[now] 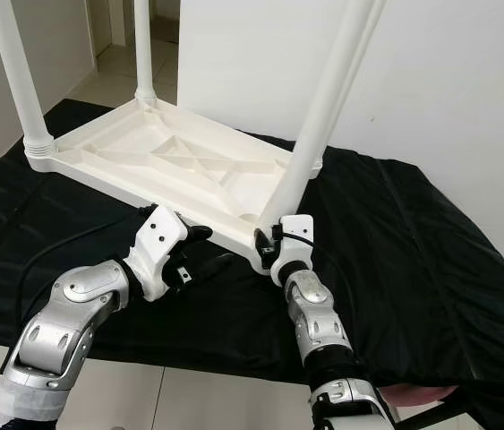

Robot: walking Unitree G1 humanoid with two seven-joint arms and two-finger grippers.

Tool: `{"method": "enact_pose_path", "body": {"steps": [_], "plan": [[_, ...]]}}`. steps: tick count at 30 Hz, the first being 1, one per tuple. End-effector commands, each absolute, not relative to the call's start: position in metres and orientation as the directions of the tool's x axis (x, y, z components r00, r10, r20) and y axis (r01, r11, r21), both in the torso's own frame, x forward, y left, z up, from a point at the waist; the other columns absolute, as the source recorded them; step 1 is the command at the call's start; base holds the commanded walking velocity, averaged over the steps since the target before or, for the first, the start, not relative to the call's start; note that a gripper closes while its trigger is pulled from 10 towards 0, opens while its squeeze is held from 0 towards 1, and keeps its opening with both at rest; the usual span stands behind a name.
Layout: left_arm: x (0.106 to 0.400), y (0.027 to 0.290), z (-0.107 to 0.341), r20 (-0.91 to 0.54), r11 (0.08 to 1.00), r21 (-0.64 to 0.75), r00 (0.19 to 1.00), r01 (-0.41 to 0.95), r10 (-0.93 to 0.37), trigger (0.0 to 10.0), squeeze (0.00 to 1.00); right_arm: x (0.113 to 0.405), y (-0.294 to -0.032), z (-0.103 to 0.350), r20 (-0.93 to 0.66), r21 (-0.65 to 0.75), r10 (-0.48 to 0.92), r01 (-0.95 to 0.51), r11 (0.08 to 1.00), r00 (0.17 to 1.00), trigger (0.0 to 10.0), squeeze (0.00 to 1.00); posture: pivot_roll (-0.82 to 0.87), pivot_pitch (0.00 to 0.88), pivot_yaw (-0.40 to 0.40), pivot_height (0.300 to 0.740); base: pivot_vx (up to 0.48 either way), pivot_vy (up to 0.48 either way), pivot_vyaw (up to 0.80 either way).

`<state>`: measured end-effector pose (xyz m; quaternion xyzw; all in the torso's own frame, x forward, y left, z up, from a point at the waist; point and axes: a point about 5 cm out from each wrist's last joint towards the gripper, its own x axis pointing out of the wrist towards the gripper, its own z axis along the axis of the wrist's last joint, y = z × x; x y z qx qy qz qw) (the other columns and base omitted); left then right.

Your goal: Building children table

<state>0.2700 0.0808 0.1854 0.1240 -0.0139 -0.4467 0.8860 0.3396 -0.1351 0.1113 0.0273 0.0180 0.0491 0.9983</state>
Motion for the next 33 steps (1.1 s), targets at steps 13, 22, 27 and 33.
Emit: {"method": "enact_pose_path", "body": {"steps": [13,22,27,33], "plan": [[0.275,0.072,0.188,-0.056,0.61,0.231,0.636,0.758,-0.77,10.0,0.0,0.317,-0.147,0.085,-0.146,-0.04,-0.251,0.248,0.968,0.957,10.0,0.0,0.01,0.0,-0.131,0.74,0.0,0.0,0.0],[0.276,0.072,0.189,-0.054,0.616,0.236,0.643,0.752,-0.764,10.0,0.0,0.316,-0.146,0.093,-0.08,-0.045,-0.251,0.249,0.968,0.965,10.0,0.0,0.01,0.0,-0.131,0.74,0.0,0.0,0.0],[0.275,0.073,0.189,-0.055,0.616,0.237,0.644,0.751,-0.763,10.0,0.0,0.312,-0.139,0.102,-0.016,-0.01,-0.181,0.181,0.983,0.983,10.0,1.0,0.02,0.0,-0.131,0.74,0.0,0.0,0.0],[0.274,0.074,0.189,-0.056,0.617,0.238,0.645,0.75,-0.762,10.0,0.0,0.307,-0.137,0.111,0.034,0.015,-0.084,0.083,0.996,0.996,10.0,1.0,0.02,0.0,-0.131,0.74,0.0,0.0,0.0]]}}
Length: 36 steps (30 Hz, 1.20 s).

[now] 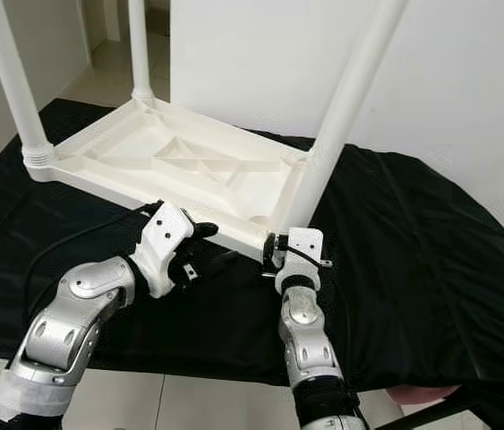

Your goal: Building children table

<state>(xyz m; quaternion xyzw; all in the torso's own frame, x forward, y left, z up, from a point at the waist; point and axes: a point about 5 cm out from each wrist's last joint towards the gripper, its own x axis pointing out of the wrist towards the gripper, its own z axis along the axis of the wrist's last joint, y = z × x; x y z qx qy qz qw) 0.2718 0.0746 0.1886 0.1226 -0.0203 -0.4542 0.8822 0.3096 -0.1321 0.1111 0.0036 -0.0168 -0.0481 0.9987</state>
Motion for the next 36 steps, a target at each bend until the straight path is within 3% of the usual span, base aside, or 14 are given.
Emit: {"method": "enact_pose_path", "body": {"steps": [1,11,12,18,26,27,28,31,32,36], "plan": [[0.274,0.074,0.189,-0.056,0.617,0.238,0.645,0.75,-0.762,10.0,0.0,0.307,-0.137,0.111,0.034,0.015,-0.084,0.083,0.996,0.996,10.0,1.0,0.02,0.0,-0.131,0.74,0.0,0.0,0.0],[0.272,0.076,0.189,-0.058,0.616,0.239,0.644,0.751,-0.763,10.0,0.0,0.288,-0.157,0.121,0.117,-0.038,-0.062,0.067,0.997,0.991,10.0,1.0,0.02,0.0,-0.141,0.74,0.0,0.0,0.0],[0.272,0.076,0.19,-0.056,0.616,0.24,0.644,0.75,-0.763,10.0,0.0,0.282,-0.159,0.122,0.123,-0.04,-0.055,0.06,0.997,0.991,10.0,0.0,0.02,0.0,-0.143,0.74,0.0,0.0,0.0],[0.279,0.077,0.192,-0.04,0.651,0.251,0.68,0.716,-0.732,10.0,0.0,0.246,-0.153,0.124,0.145,-0.088,0.077,-0.064,0.994,0.986,10.0,0.0,0.01,0.0,-0.136,0.74,0.0,0.0,0.0],[0.298,0.081,0.195,-0.026,0.746,0.253,0.775,0.616,-0.632,10.0,0.0,0.238,-0.149,0.114,0.091,-0.125,0.189,-0.177,0.976,0.978,10.0,0.0,0.0,0.0,-0.131,0.74,0.0,0.0,0.0],[0.3,0.082,0.195,-0.025,0.759,0.253,0.789,0.6,-0.614,10.0,0.0,0.238,-0.149,0.114,0.085,-0.123,0.205,-0.194,0.973,0.975,7.4,0.0,0.0,0.0,-0.131,0.74,0.0,0.0,0.0],[0.306,0.084,0.197,-0.018,0.781,0.256,0.81,0.57,-0.586,10.0,0.0,0.237,-0.146,0.115,0.076,-0.096,0.23,-0.223,0.97,0.97,2.5,0.0,0.0,0.0,-0.132,0.74,0.0,0.0,0.0],[0.31,0.086,0.198,-0.011,0.799,0.259,0.829,0.543,-0.56,10.0,0.0,0.237,-0.143,0.116,0.069,-0.064,0.254,-0.25,0.966,0.965,2.5,0.0,0.0,0.0,-0.132,0.74,0.0,0.0,0.0],[0.319,0.088,0.201,0.004,0.826,0.252,0.853,0.504,-0.522,10.0,0.0,0.242,-0.139,0.117,0.065,-0.045,0.285,-0.282,0.958,0.956,0.0,0.0,0.01,0.0,-0.134,0.74,0.0,0.0,0.0],[0.334,0.089,0.206,0.021,0.872,0.233,0.894,0.432,-0.448,10.0,0.0,0.252,-0.129,0.12,0.065,-0.021,0.342,-0.342,0.94,0.937,0.0,0.0,0.01,0.0,-0.136,0.74,0.0,0.0,0.0]]}}
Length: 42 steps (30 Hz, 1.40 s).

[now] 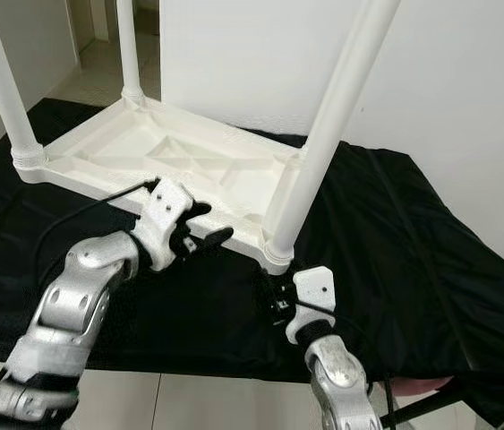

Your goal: Building children table

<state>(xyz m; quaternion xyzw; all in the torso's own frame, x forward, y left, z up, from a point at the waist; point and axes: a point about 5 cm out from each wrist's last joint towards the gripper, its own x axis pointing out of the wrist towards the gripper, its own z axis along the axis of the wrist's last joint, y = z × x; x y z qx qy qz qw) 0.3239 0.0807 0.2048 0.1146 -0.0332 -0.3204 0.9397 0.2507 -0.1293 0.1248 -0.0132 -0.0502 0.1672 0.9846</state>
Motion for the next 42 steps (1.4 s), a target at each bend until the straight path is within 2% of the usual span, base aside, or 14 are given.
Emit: {"method": "enact_pose_path", "body": {"steps": [1,6,7,10,11,14,25,29,33,35,36,38,39,42], "plan": [[0.337,0.089,0.207,0.021,0.881,0.23,0.902,0.415,-0.43,10.0,0.0,0.255,-0.126,0.121,0.067,-0.018,0.357,-0.357,0.934,0.932,0.0,0.0,0.01,0.0,-0.136,0.74,0.0,0.0,0.0],[0.345,0.089,0.207,0.016,0.9,0.215,0.92,0.379,-0.392,10.0,0.0,0.262,-0.119,0.123,0.077,-0.025,0.383,-0.382,0.924,0.921,0.0,0.0,0.01,0.0,-0.134,0.74,0.0,0.0,0.0],[0.345,0.089,0.207,0.014,0.901,0.217,0.922,0.375,-0.387,10.0,0.0,0.265,-0.119,0.124,0.077,-0.029,0.383,-0.382,0.924,0.92,1.7,0.0,0.01,0.0,-0.132,0.74,0.0,0.0,0.0],[0.346,0.089,0.206,0.013,0.903,0.218,0.924,0.37,-0.382,10.0,0.0,0.267,-0.118,0.126,0.076,-0.033,0.384,-0.383,0.923,0.92,1.7,0.0,0.01,0.0,-0.132,0.74,0.0,0.0,0.0],[0.346,0.088,0.205,0.01,0.902,0.221,0.924,0.371,-0.383,10.0,0.0,0.273,-0.117,0.129,0.093,-0.016,0.356,-0.356,0.934,0.93,10.0,0.0,0.01,0.0,-0.127,0.74,0.0,0.0,0.0],[0.348,0.087,0.203,0.007,0.9,0.227,0.923,0.372,-0.384,10.0,0.0,0.287,-0.115,0.136,0.126,0.03,0.273,-0.279,0.96,0.954,10.0,0.0,0.01,0.0,-0.127,0.74,0.0,0.0,0.0],[0.35,0.081,0.198,0.002,0.901,0.255,0.932,0.351,-0.364,10.0,0.0,0.301,-0.122,0.141,0.148,0.072,0.154,-0.166,0.984,0.977,10.0,0.0,0.01,0.0,-0.129,0.74,0.0,0.0,0.0],[0.351,0.081,0.198,0.005,0.903,0.257,0.934,0.344,-0.358,10.0,0.0,0.304,-0.142,0.14,0.143,0.079,0.009,-0.02,0.997,0.99,10.0,0.0,0.01,0.0,-0.129,0.74,0.0,0.0,0.0],[0.352,0.082,0.198,0.006,0.905,0.258,0.936,0.339,-0.352,10.0,0.0,0.304,-0.15,0.138,0.134,0.081,-0.046,0.035,0.996,0.99,10.0,0.0,0.01,0.0,-0.128,0.74,0.0,0.0,0.0],[0.354,0.084,0.198,0.007,0.908,0.257,0.939,0.33,-0.343,10.0,0.0,0.302,-0.17,0.131,0.105,0.08,-0.183,0.175,0.981,0.977,10.0,0.0,0.01,0.0,-0.125,0.74,0.0,0.0,0.0],[0.354,0.084,0.198,0.007,0.908,0.257,0.939,0.33,-0.343,10.0,0.0,0.302,-0.17,0.131,0.105,0.08,-0.183,0.175,0.981,0.977,10.0,0.0,0.01,0.0,-0.125,0.74,0.0,0.0,0.0],[0.355,0.085,0.198,0.007,0.91,0.258,0.941,0.326,-0.339,10.0,0.0,0.299,-0.187,0.128,0.093,0.072,-0.294,0.288,0.955,0.951,10.0,0.0,0.01,0.0,-0.123,0.74,0.0,0.0,0.0],[0.355,0.085,0.198,0.007,0.91,0.258,0.941,0.326,-0.339,10.0,0.0,0.299,-0.187,0.128,0.093,0.072,-0.294,0.288,0.955,0.951,10.0,0.0,0.01,0.0,-0.123,0.74,0.0,0.0,0.0],[0.355,0.085,0.198,0.007,0.909,0.259,0.941,0.326,-0.339,10.0,0.0,0.294,-0.213,0.129,0.104,0.044,-0.442,0.44,0.897,0.891,10.0,0.0,0.01,0.0,-0.12,0.74,0.0,0.0,0.0]]}}
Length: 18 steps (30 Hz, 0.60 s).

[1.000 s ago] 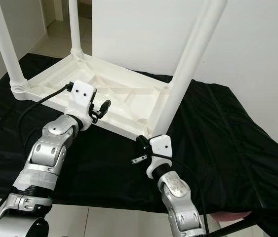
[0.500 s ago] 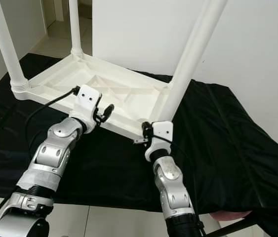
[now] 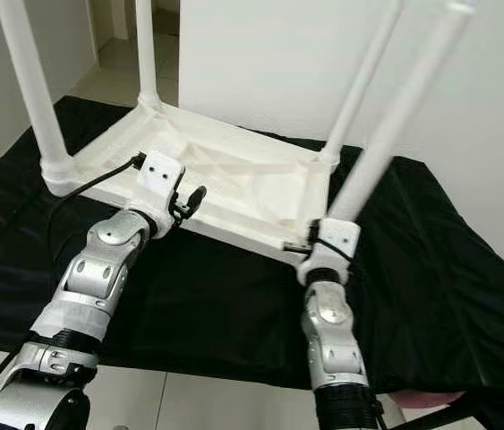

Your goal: Building children table

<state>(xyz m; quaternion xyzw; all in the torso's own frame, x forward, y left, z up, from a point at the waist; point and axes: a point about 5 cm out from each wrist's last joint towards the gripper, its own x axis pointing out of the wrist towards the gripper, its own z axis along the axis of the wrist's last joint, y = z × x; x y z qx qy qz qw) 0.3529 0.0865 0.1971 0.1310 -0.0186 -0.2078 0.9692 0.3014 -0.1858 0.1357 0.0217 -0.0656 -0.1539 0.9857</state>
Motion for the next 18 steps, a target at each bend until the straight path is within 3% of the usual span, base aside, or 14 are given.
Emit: {"method": "enact_pose_path", "body": {"steps": [1,4,9,11,13,16,18], "plan": [[0.355,0.085,0.198,0.007,0.909,0.259,0.941,0.326,-0.339,10.0,0.0,0.294,-0.213,0.129,0.104,0.044,-0.442,0.44,0.897,0.891,10.0,0.0,0.01,0.0,-0.12,0.74,0.0,0.0,0.0],[0.356,0.085,0.198,0.006,0.909,0.259,0.94,0.327,-0.34,10.0,0.0,0.291,-0.224,0.13,0.118,0.007,-0.506,0.509,0.861,0.854,10.0,0.0,0.0,0.0,-0.117,0.74,0.0,0.0,0.0],[0.356,0.085,0.198,0.006,0.908,0.262,0.94,0.328,-0.342,10.0,0.0,0.292,-0.219,0.128,0.111,0.006,-0.484,0.486,0.874,0.868,10.0,0.0,0.0,0.0,-0.116,0.74,0.0,0.0,0.0],[0.356,0.085,0.198,0.009,0.905,0.266,0.938,0.331,-0.346,10.0,0.0,0.295,-0.199,0.125,0.093,0.039,-0.359,0.357,0.933,0.929,10.0,0.0,0.0,0.0,-0.116,0.74,0.0,0.0,0.0],[0.356,0.085,0.198,0.009,0.905,0.266,0.938,0.331,-0.346,10.0,0.0,0.295,-0.199,0.125,0.093,0.039,-0.359,0.357,0.933,0.929,10.0,0.0,0.0,0.0,-0.116,0.74,0.0,0.0,0.0],[0.355,0.085,0.196,0.005,0.893,0.284,0.931,0.348,-0.364,10.0,0.0,0.295,-0.165,0.125,0.11,0.07,-0.134,0.127,0.989,0.985,10.0,0.0,0.01,0.0,-0.114,0.74,0.0,0.0,0.0],[0.355,0.085,0.196,0.005,0.893,0.284,0.931,0.348,-0.364,10.0,0.0,0.295,-0.165,0.125,0.11,0.07,-0.134,0.127,0.989,0.985,10.0,0.0,0.01,0.0,-0.114,0.74,0.0,0.0,0.0]]}}
